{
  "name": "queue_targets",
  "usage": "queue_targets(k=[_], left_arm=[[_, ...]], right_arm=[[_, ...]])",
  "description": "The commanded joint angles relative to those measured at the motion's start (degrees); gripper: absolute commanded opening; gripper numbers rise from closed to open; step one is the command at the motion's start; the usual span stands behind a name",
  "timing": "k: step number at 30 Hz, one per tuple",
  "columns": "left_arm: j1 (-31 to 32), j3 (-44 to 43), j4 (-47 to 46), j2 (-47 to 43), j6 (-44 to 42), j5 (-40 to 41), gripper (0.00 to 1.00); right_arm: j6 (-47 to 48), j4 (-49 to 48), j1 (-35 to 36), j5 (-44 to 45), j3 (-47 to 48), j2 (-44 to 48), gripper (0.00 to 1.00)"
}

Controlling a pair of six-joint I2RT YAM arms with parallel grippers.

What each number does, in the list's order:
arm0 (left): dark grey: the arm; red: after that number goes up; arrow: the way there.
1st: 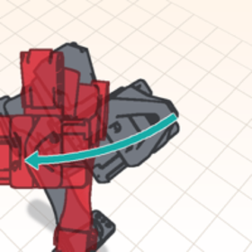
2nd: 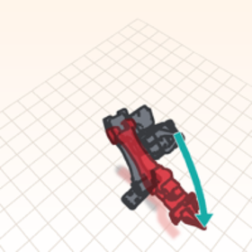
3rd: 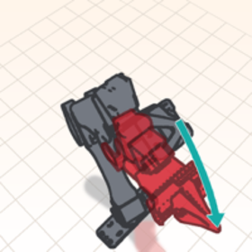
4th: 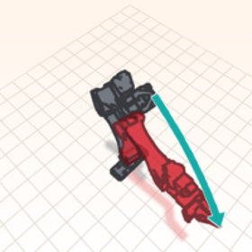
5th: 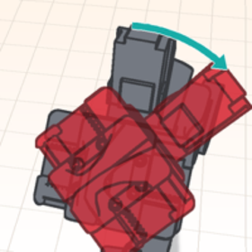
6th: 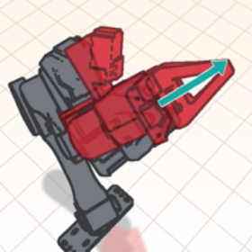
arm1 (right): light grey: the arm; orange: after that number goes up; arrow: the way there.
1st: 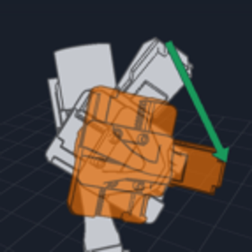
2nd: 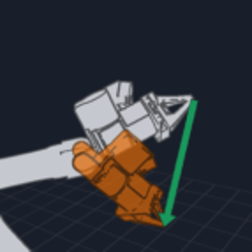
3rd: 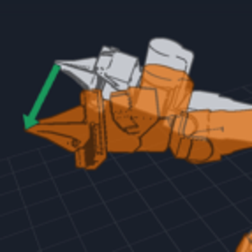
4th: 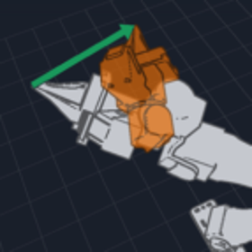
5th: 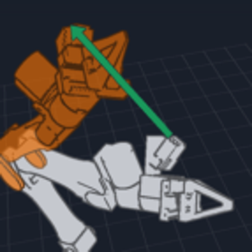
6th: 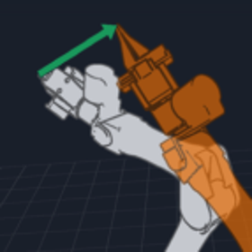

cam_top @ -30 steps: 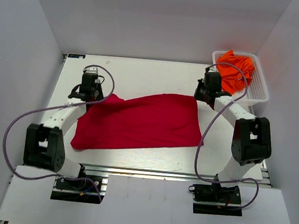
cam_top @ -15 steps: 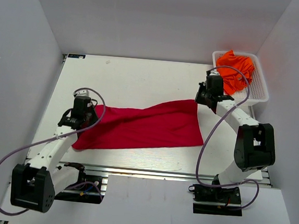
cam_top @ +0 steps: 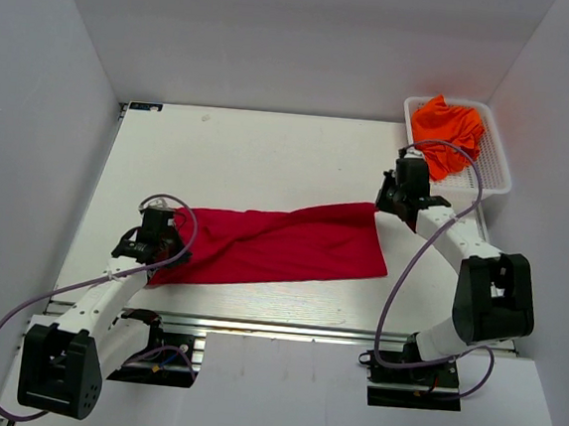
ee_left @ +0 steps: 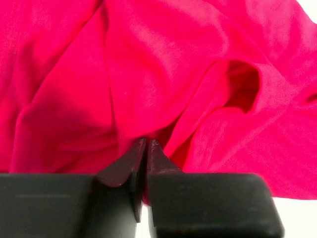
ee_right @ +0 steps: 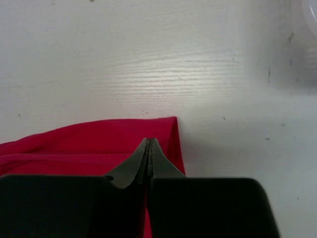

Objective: Fold and stack the t-shirts
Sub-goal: Fold the other side of the tshirt into a rectangle

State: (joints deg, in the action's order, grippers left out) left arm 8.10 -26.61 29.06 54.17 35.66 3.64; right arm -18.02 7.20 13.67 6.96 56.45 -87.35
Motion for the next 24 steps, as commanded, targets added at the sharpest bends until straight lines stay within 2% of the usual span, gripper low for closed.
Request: queue_targets(k=[1, 3, 4, 5, 6, 7, 8, 10, 13, 14, 18, 20, 21, 24], left_arm=[[0.2, -1.1, 4.2, -0.2, 2.8, 1.9, 0.28], [0.2, -2.8, 6.4, -0.2, 3.5, 1.9, 0.35], [0.2, -3.4, 7.7, -1.3, 3.5, 1.9, 0.41], [0.2, -4.5, 10.4, -2.0, 4.2, 1.9, 0.53], [0.2, -5.0, 11.5, -2.7, 4.8, 1.9, 0.61], [0.2, -5.6, 12.9, -4.1, 5.9, 1.3, 0.72], [0.2, -7.4, 15.4, -4.7, 5.9, 2.2, 0.88], [0.2, -9.9, 16.1, -5.2, 5.9, 4.9, 0.99], [0.2, -10.5, 13.1, -6.0, 5.1, 5.6, 0.99], [0.2, -10.5, 11.0, -6.0, 4.3, 5.6, 0.99], [0.2, -10.5, -3.1, 0.0, 0.7, -0.6, 0.99], [0.2, -11.9, -6.0, 5.5, -0.6, -3.2, 0.99], [0.2, -12.5, -8.3, 7.3, -2.1, -3.7, 0.99], [0.2, -14.3, -11.2, 14.3, -3.7, -7.6, 0.99]], right_arm=[[-3.2, 2.2, -0.5, 6.6, -2.9, 2.8, 0.00], [-5.1, 5.1, -0.5, 10.6, -4.6, 3.4, 0.02], [-6.8, 6.4, -0.5, 13.4, -4.8, 3.6, 0.11], [-7.5, 10.0, -0.6, 14.6, -5.5, 4.9, 0.49], [-8.4, 11.2, -0.5, 17.9, -6.0, 5.3, 0.74], [-10.3, 14.1, -0.8, 20.5, -6.3, 6.0, 0.87], [-10.2, 14.6, -0.9, 21.5, -6.3, 8.1, 0.90], [-9.6, 14.3, -0.9, 21.4, -6.3, 9.6, 0.90], [-7.7, 10.6, -0.8, 17.9, -6.4, 13.3, 0.90], [-6.0, 8.1, -0.8, 10.9, -6.4, 13.3, 0.90], [-2.1, 1.7, -0.1, -6.4, -5.4, 10.9, 0.90], [-0.5, -1.4, 0.1, -11.0, -4.4, 9.8, 0.90], [-0.2, -3.2, 0.8, -16.3, -4.4, 8.2, 0.90], [-1.6, -6.5, 2.4, -22.5, -4.6, 4.0, 0.90]])
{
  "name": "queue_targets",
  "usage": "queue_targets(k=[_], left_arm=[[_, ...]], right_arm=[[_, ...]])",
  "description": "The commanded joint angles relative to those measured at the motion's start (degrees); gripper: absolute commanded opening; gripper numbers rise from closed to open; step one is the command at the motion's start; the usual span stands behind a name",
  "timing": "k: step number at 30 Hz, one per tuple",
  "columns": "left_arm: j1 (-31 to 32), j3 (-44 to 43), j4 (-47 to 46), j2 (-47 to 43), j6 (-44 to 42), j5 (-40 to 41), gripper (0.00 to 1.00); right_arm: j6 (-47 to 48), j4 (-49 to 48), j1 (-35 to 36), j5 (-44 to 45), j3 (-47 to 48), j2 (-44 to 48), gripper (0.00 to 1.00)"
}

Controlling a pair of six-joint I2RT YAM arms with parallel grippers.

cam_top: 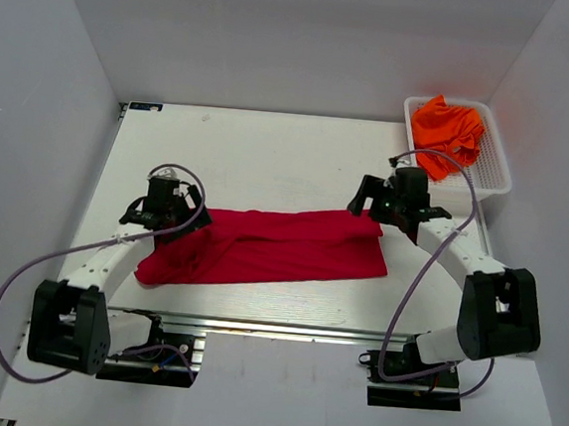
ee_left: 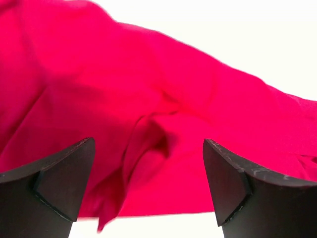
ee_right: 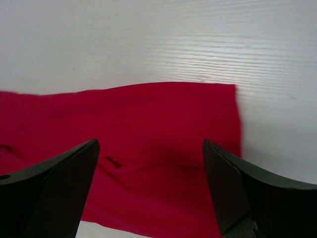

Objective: Fold and stack the t-shirts
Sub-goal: Fold the other side of the tshirt into a rectangle

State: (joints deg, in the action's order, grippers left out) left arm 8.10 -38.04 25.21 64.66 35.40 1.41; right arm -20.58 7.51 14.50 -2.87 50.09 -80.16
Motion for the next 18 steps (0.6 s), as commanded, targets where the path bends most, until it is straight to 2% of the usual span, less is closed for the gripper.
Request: queue_targets(k=[1, 4, 7, 11, 18], left_arm=[[0.2, -3.8, -9.5, 5.5, -4.0, -7.2, 0.99], [0.2, -4.3, -14.7, 10.3, -5.3, -14.7, 0.99], [0.7, -2.7, -18.7, 13.1, -6.0, -16.7, 0.99], [1.3, -2.7, -19.3, 17.1, -6.6, -19.6, 0.99], [3.7, -0.7, -18.5, 14.5, -7.1, -28.9, 0.98]], right_arm=[[0.3, -6.7, 1.9, -13.8, 1.9, -4.2, 0.90], [-1.1, -9.3, 3.0, -16.1, 1.7, -8.8, 0.90], [-1.8, -9.7, 3.1, -16.7, 0.9, -9.8, 0.90], [-1.9, -9.5, 2.9, -16.7, 0.4, -9.8, 0.90], [-1.7, -8.9, 2.7, -15.4, 0.5, -9.7, 0.90]])
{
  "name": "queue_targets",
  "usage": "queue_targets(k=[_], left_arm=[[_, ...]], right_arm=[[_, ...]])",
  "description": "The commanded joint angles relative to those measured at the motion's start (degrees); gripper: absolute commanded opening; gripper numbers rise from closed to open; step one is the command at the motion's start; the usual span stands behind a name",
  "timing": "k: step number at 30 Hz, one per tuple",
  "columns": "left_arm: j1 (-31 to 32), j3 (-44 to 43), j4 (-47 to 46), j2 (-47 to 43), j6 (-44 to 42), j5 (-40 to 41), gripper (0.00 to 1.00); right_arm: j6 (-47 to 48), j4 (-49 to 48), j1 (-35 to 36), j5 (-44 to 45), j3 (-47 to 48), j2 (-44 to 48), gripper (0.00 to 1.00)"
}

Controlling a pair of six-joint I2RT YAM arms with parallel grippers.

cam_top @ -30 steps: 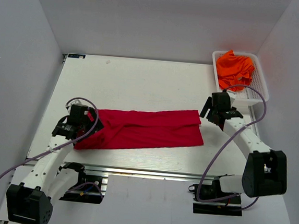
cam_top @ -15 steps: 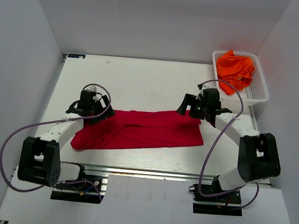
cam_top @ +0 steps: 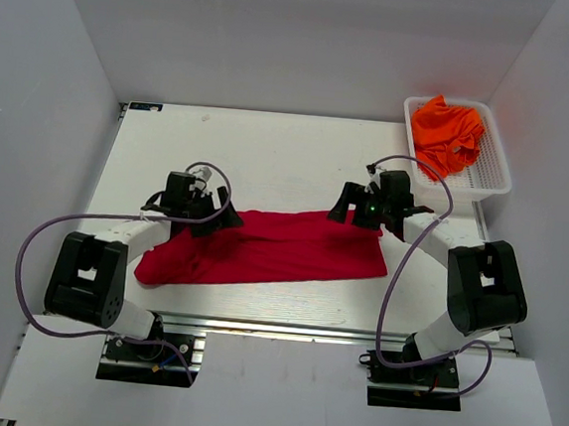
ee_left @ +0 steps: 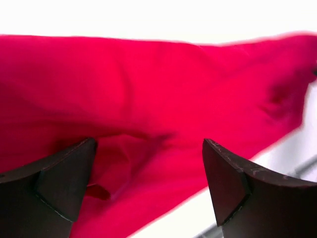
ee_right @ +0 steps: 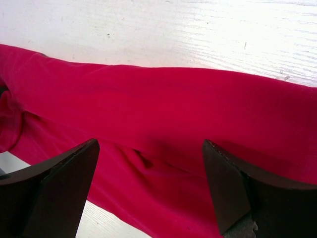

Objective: Fold and stack the t-shirts
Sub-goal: Fold the other side of the tshirt into a rectangle

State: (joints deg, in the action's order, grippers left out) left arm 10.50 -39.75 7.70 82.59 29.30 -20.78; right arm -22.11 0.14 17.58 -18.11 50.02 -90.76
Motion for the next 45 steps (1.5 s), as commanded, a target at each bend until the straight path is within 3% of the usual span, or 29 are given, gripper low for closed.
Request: queue_targets(k=[1, 7, 11, 14, 20, 22, 23, 24, 28, 29, 36, 45], left_arm=[[2.1, 1.0, -0.1, -4.3, -1.0, -8.1, 0.98], [5.2, 3.6, 6.8, -6.8, -1.5, -12.9, 0.98], [8.5, 4.2, 7.6, -5.4, -2.9, -22.4, 1.00], [10.9, 2.4, 9.8, -4.8, -4.7, -21.5, 1.00], [12.3, -5.5, 15.1, -7.7, -7.1, -12.8, 1.00], [12.3, -8.0, 17.8, -10.3, -7.1, -6.2, 1.00], [12.3, -8.6, 19.4, -11.9, -6.0, -1.5, 1.00], [12.3, -8.6, 21.0, -15.1, -3.8, 8.8, 1.00], [10.3, -9.2, 25.9, -16.1, 2.5, 27.4, 1.00], [10.3, -9.8, 28.5, -14.9, 3.4, 28.3, 1.00], [9.8, -3.9, 26.7, -7.8, 5.3, 18.5, 1.00], [10.3, 1.9, 25.1, -13.0, 6.5, 12.4, 1.00]], right_arm=[[-0.1, -1.6, -0.3, 0.0, 0.5, 1.1, 0.90], [-0.2, -2.2, -0.5, 0.3, -0.3, 0.8, 0.90], [0.6, -2.3, -0.6, 0.4, -0.4, 0.5, 0.90], [1.1, -2.3, -0.6, 0.6, -0.4, 0.3, 0.90], [2.3, -1.4, -0.5, 2.1, 0.0, 0.8, 0.90], [2.5, -0.6, -0.6, 2.4, 0.3, 0.9, 0.90], [2.8, -0.5, -0.5, 2.6, 0.3, 0.8, 0.90], [2.9, -0.2, -0.5, 2.8, 0.5, 1.0, 0.90], [3.0, -0.2, -0.5, 2.5, 0.5, 1.2, 0.90], [2.8, -0.2, -0.4, 1.7, 0.6, 1.0, 0.90], [2.6, -0.5, -0.3, 0.3, 0.3, 0.9, 0.90], [2.5, -0.6, -0.4, 0.4, 0.0, 1.1, 0.90]])
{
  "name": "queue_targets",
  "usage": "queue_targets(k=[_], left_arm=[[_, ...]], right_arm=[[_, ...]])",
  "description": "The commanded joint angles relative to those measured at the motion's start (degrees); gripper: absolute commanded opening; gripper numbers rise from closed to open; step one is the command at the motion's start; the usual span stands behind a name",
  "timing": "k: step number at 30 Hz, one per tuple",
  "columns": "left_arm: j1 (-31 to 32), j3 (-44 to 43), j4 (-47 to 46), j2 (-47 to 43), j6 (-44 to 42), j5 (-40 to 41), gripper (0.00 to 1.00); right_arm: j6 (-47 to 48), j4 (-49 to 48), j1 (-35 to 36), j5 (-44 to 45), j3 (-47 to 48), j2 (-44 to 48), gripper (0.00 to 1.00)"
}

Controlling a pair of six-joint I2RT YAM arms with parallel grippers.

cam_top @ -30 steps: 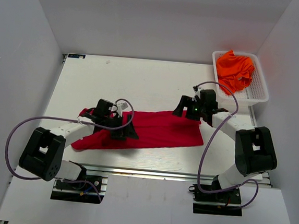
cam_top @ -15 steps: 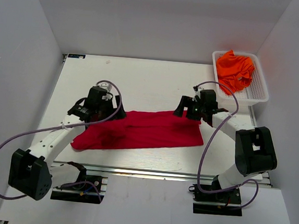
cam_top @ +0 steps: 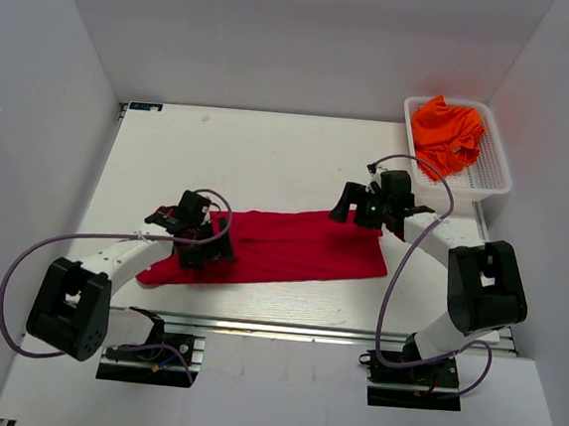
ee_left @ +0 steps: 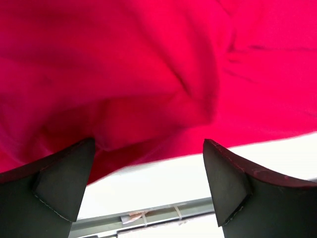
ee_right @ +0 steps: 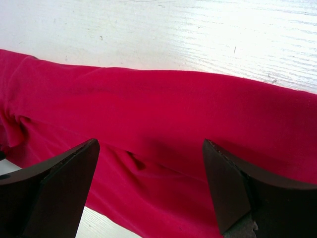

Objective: Fold and stack the t-shirts
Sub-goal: Fold the other side of the tshirt into a rectangle, then rotate the tshirt 90 degrees

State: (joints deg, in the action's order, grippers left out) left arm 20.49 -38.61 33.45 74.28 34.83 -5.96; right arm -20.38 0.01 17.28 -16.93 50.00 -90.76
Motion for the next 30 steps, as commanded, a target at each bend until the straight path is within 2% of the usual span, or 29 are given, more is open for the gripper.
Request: queue_targets(k=[1, 7, 10, 14, 23, 27, 30], left_arm=[[0.3, 1.5, -1.2, -5.3, 0.4, -2.9, 1.00], [0.3, -2.5, 0.6, -6.6, -0.3, 1.5, 1.00], [-0.2, -6.6, 2.0, -7.1, -0.3, 7.3, 1.00], [-1.5, -10.7, 6.8, -7.2, 4.8, 18.5, 1.00], [-8.4, -9.6, 1.6, 10.1, 5.4, 14.0, 0.99], [-9.9, -9.6, -3.9, 15.9, 6.0, 13.4, 0.99], [-11.2, -13.1, -8.5, 20.4, 4.4, 11.1, 0.99]], right_arm=[[0.7, -0.5, -0.2, -0.7, -0.1, 0.9, 0.90], [0.8, -0.5, -0.1, -0.6, 0.1, 1.0, 0.90], [1.2, -0.5, -0.1, -0.2, 0.2, 1.4, 0.90], [1.0, -0.4, -0.2, 0.6, 0.1, 1.8, 0.90], [0.9, -0.4, -0.1, 3.0, 0.7, -1.6, 0.90], [-0.4, -1.0, 0.1, 4.2, 0.1, -5.2, 0.90], [-1.0, -0.5, 0.3, 3.7, -1.7, -6.1, 0.90]])
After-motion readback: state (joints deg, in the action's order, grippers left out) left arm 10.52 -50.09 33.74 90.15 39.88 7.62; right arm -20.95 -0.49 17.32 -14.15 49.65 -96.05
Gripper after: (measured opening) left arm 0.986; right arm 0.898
